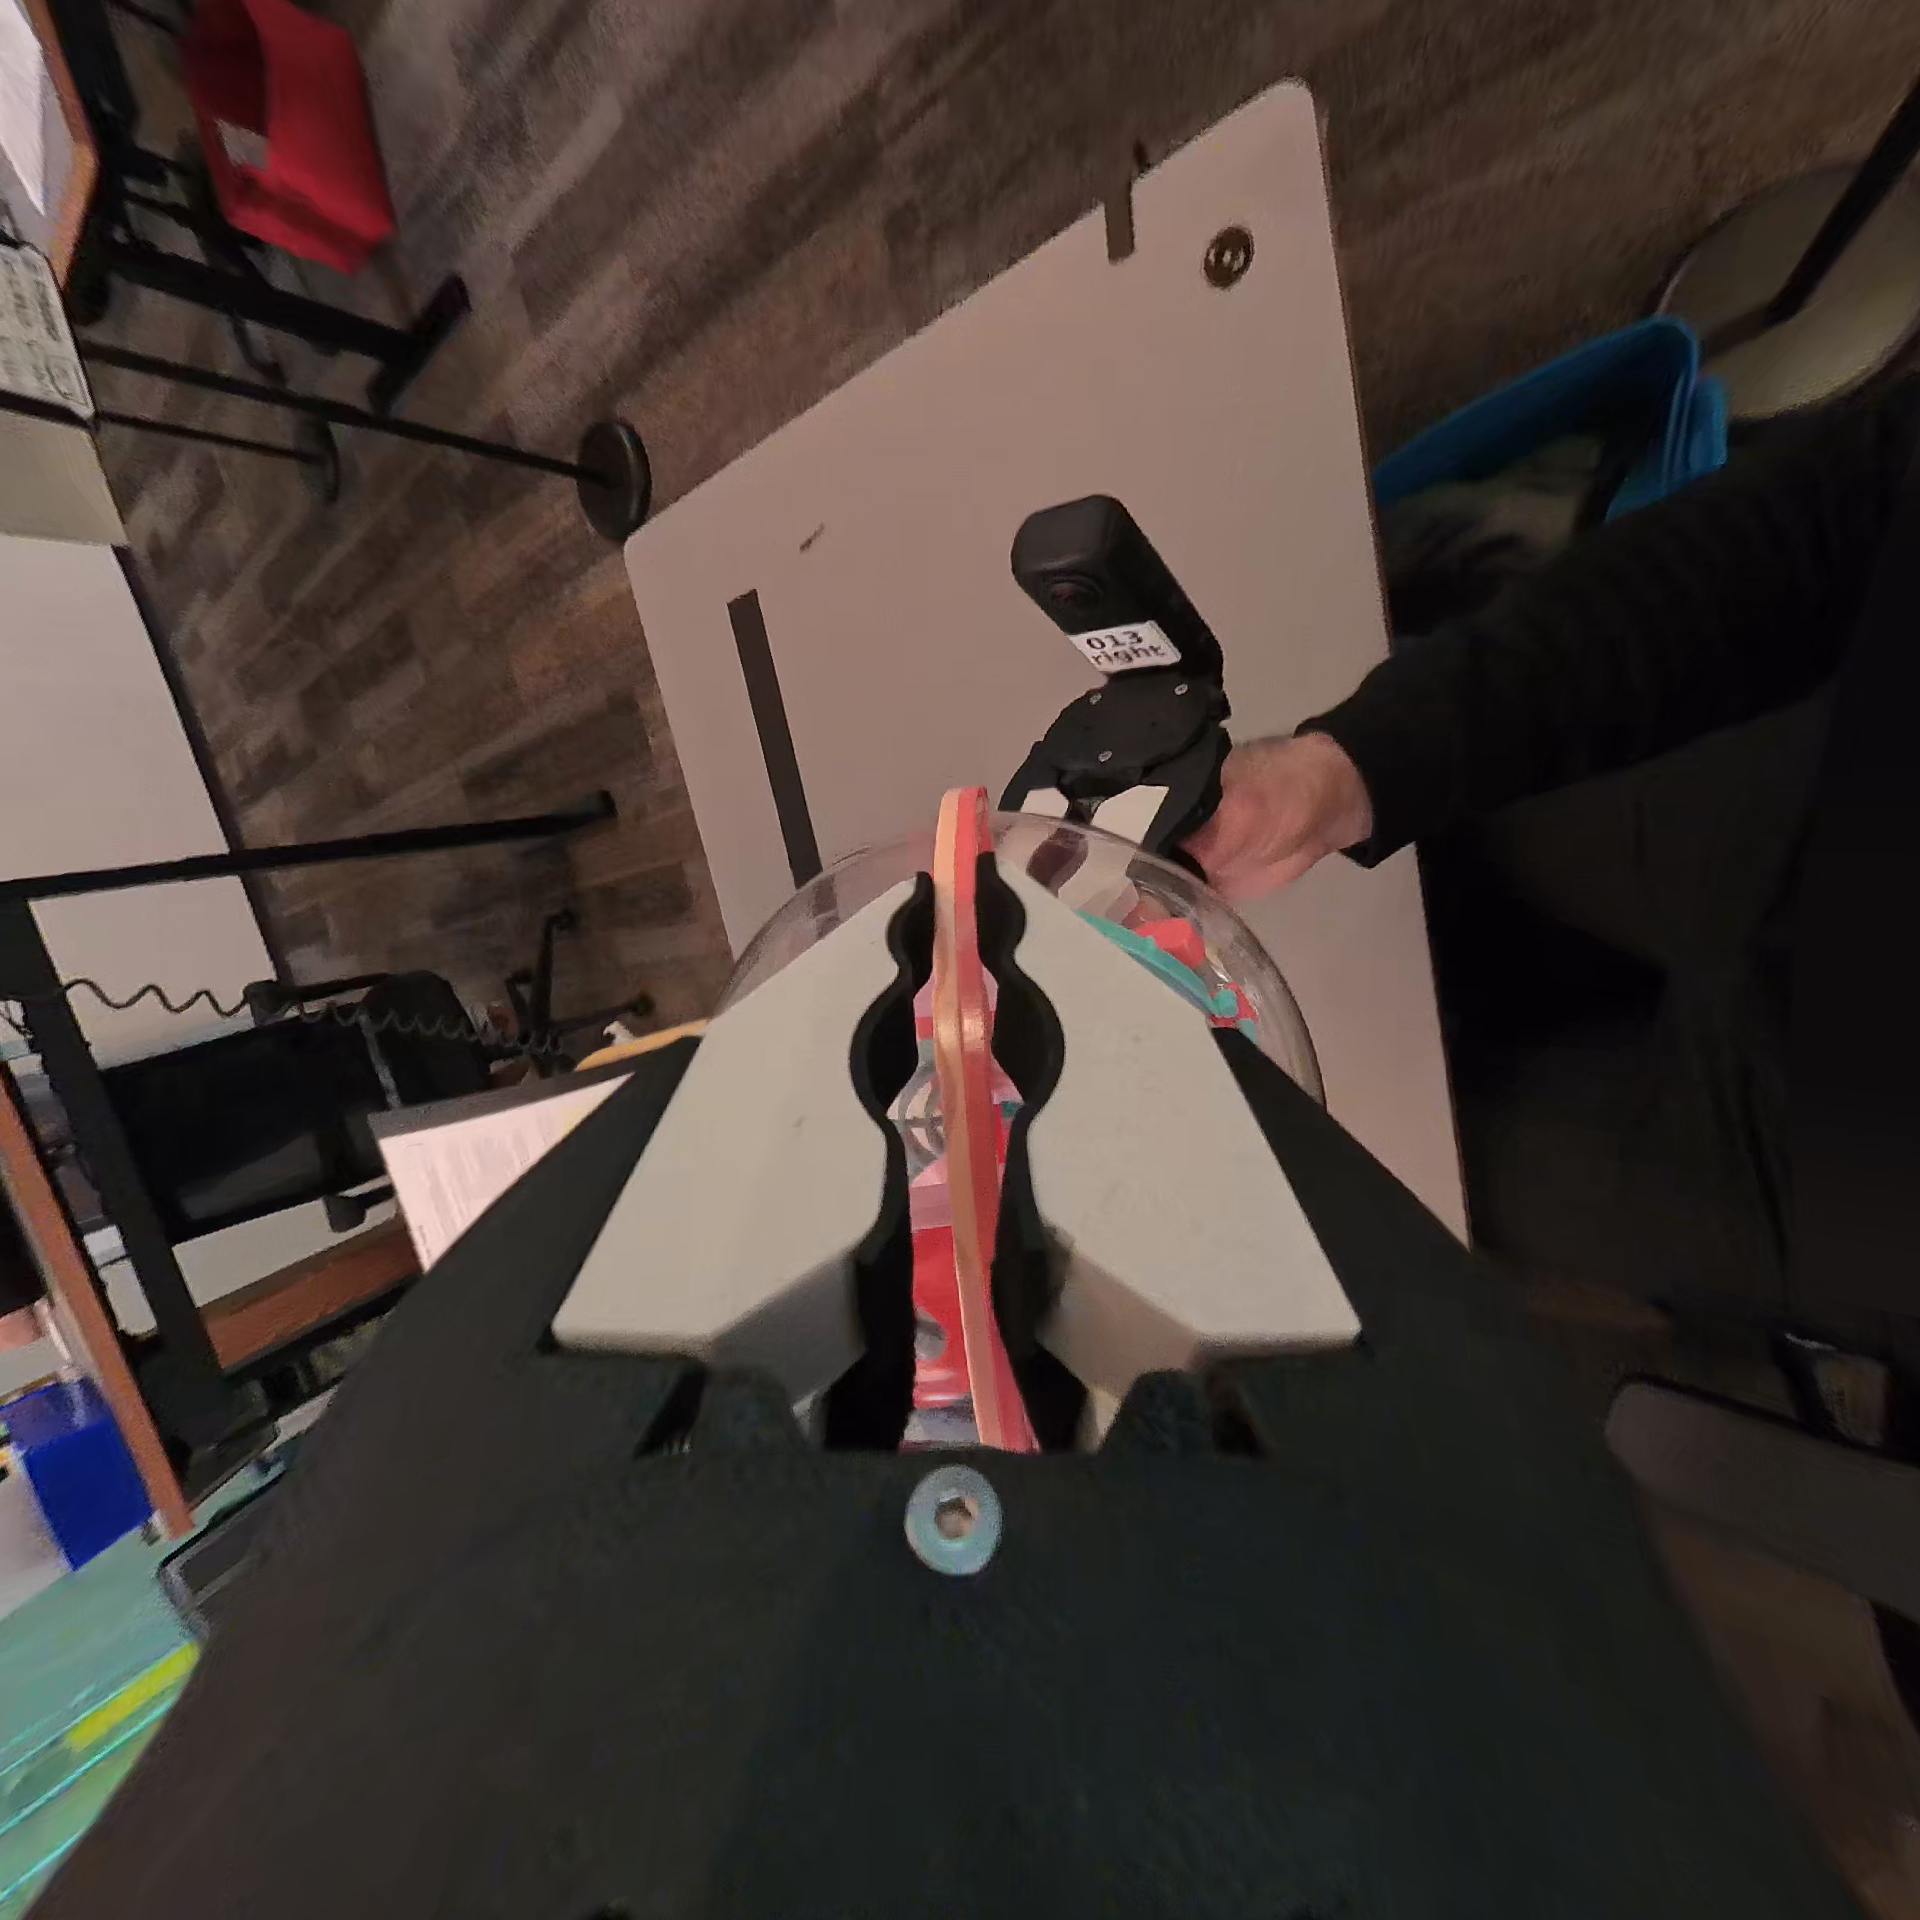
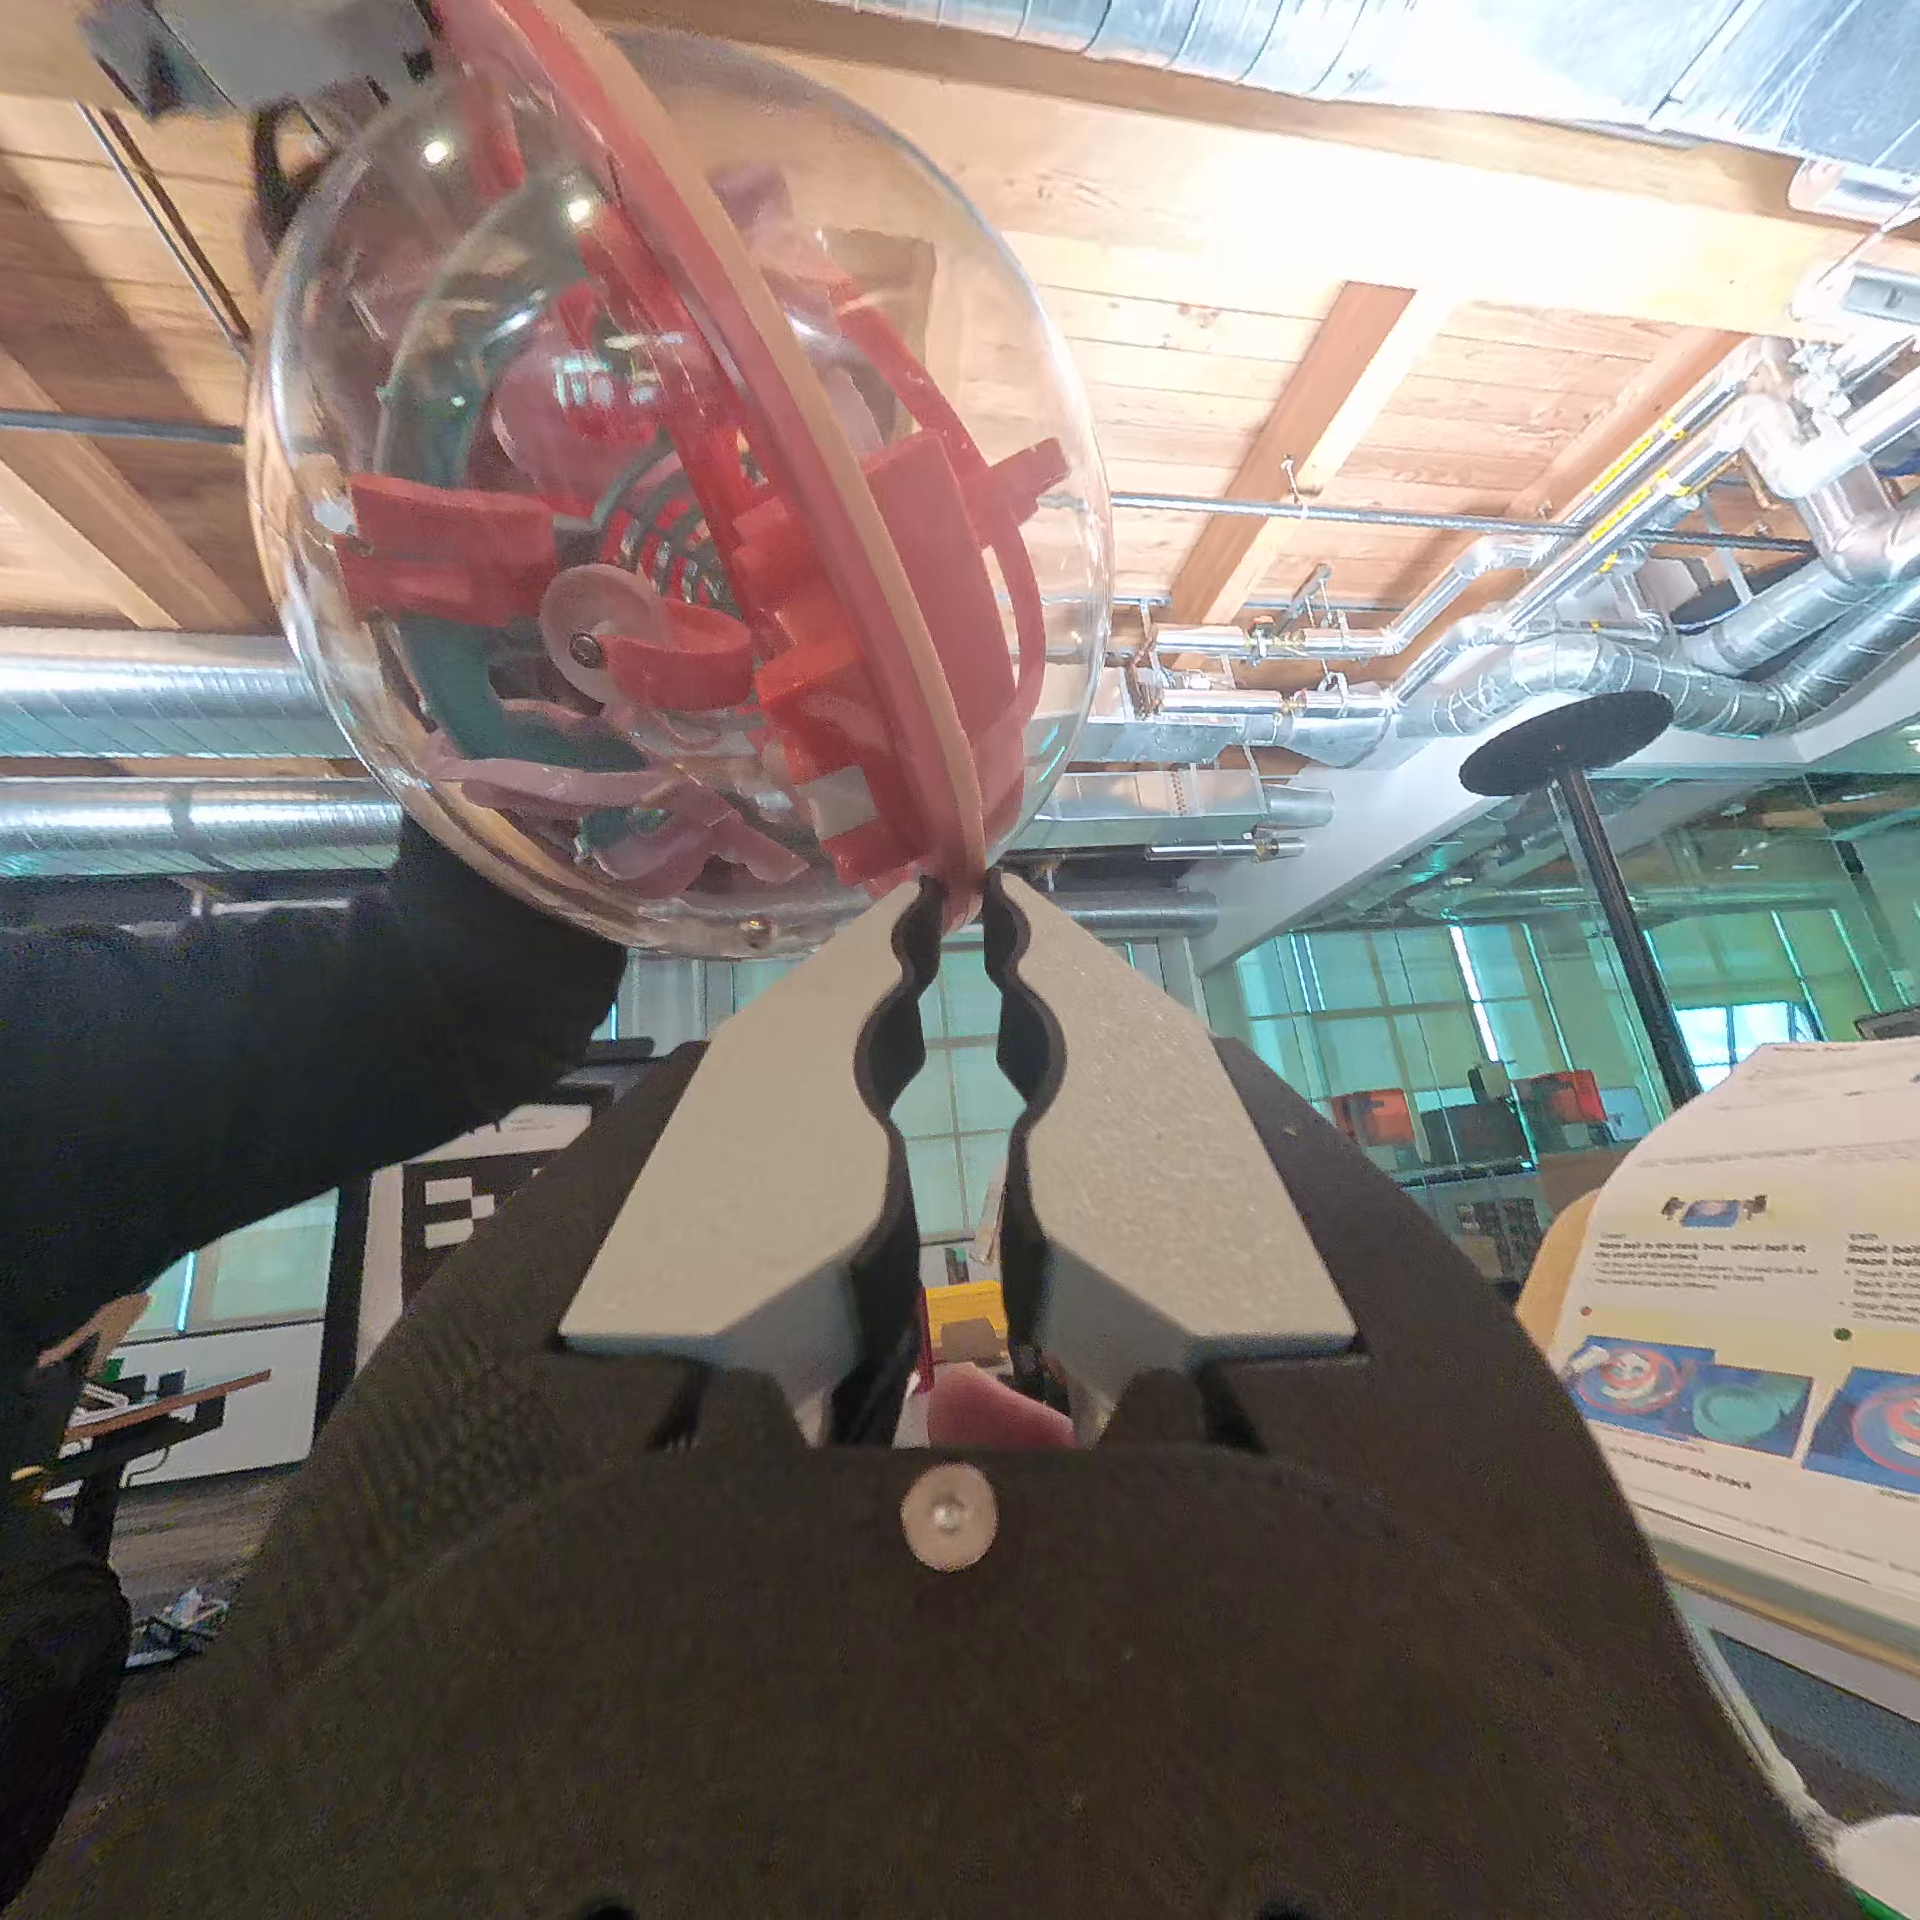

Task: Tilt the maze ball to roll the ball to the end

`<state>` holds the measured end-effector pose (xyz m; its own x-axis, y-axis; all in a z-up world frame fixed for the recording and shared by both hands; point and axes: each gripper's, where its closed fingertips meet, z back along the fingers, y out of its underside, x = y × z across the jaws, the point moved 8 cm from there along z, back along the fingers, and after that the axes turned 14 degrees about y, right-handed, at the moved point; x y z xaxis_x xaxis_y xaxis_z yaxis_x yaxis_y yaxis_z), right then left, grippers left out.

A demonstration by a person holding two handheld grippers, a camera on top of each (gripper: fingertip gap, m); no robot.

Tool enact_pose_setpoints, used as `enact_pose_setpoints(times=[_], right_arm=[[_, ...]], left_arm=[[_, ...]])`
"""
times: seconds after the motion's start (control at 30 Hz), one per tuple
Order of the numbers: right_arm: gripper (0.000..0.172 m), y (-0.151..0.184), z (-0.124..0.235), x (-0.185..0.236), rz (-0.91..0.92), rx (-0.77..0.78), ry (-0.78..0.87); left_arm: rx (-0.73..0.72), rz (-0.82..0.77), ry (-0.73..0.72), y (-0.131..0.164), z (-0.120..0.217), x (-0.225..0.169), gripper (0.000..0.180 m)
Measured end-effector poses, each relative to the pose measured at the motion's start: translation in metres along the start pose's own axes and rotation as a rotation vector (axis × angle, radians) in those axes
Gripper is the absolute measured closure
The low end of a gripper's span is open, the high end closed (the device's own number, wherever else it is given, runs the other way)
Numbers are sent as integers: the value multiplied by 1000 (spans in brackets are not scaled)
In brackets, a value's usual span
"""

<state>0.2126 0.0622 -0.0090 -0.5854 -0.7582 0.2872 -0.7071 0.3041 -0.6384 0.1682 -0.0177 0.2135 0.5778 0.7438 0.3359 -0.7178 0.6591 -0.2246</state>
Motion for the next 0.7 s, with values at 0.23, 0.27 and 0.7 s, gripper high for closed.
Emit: enact_pose_setpoints(times=[0.23, 0.27, 0.7], right_arm=[[166, 3, 9, -15, 4, 27, 40], [166, 4, 10, -17, 1, 32, 42], [166, 16, 12, -26, -46, 92, 52]], left_arm=[[122, 16, 13, -19, -33, 12, 175], [135, 21, 17, -20, -36, 15, 175], [246, 149, 117, -21, -61, 55, 175]])
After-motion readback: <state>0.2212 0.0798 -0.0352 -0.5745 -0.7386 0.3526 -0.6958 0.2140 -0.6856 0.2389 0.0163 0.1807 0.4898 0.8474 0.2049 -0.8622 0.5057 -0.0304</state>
